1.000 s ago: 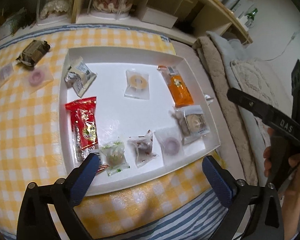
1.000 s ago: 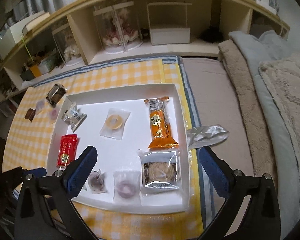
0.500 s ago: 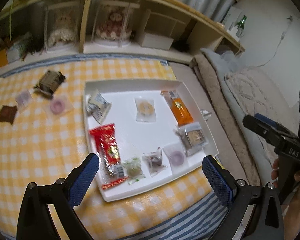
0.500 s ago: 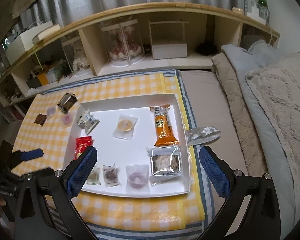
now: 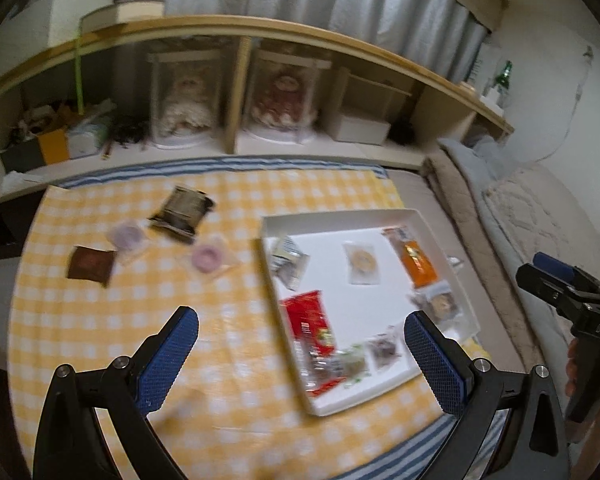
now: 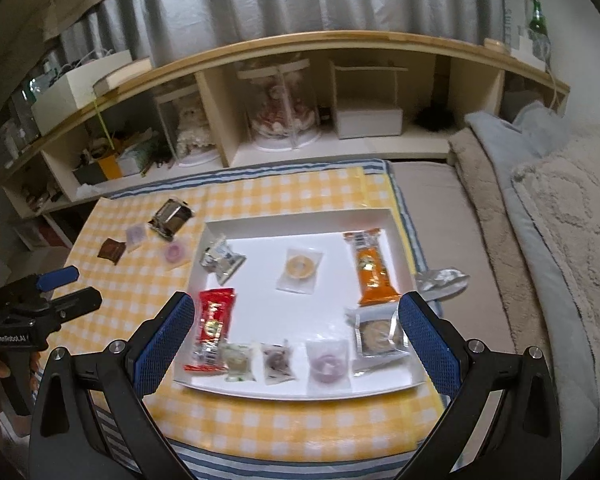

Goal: Organize snacks
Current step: 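Withdraw both tools from the tray back toward the remaining snacks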

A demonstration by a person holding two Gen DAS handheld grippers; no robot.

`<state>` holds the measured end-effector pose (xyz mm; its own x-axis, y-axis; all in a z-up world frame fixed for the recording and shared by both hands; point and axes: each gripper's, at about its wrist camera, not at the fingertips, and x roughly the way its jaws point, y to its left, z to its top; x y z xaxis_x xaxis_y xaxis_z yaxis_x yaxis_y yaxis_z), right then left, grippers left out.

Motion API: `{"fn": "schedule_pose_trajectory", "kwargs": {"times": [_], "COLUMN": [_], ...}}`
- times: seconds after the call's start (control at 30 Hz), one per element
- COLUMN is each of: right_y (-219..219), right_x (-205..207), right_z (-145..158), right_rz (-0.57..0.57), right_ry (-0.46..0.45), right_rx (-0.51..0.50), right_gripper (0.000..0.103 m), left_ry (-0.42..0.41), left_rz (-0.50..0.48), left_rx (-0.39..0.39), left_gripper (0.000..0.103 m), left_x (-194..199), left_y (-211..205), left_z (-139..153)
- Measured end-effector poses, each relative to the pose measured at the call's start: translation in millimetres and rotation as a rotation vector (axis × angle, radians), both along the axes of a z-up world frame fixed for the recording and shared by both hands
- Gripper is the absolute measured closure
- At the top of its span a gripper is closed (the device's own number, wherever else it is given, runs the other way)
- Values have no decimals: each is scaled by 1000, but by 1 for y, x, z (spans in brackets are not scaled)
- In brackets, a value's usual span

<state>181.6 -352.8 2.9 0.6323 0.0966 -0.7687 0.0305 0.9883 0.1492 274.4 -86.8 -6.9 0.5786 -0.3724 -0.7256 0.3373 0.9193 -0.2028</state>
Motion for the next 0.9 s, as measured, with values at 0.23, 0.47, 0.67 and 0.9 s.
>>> {"fn": "schedule_pose_trajectory", "kwargs": {"times": [0.23,0.47,0.67,0.9], "right_y": [44,92,131,164], "right_x": [19,41,61,82], "right_z": [-2,-7,-18,-35], "right_rz": [38,88,133,174], "right_ry": [-9,-11,-11,-32], "right_rx": [12,26,48,91], "right_gripper": [0,0,0,0], "left_ry": [-26,-40,-49,-67], "left_rz": [67,131,192,284], "left_rx": [24,39,27,13], "left_gripper": [0,0,0,0], "left_x": [-1,-1,5,22], "left_y": [55,103,142,178], "left_z": [13,17,12,0]}}
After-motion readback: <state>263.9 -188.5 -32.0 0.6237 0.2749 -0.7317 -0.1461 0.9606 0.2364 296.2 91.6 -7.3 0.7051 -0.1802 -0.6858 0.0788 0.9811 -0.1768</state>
